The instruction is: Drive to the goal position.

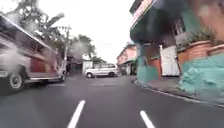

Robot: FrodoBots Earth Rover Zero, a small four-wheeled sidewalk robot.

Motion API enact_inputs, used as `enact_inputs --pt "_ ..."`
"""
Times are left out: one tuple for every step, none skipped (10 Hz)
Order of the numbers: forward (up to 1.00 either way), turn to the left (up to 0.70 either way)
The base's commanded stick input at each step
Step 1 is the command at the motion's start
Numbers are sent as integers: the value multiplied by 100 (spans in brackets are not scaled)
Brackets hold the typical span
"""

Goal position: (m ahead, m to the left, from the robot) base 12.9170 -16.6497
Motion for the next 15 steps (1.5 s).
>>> enact_inputs --pt "100 7" --pt "100 12" --pt "100 20" --pt "100 13" --pt "100 6" --pt "100 0" --pt "100 -28" --pt "100 -40" --pt "100 -40" --pt "100 -40" --pt "100 -40" --pt "100 -22" --pt "100 0" --pt "100 9" --pt "100 7"
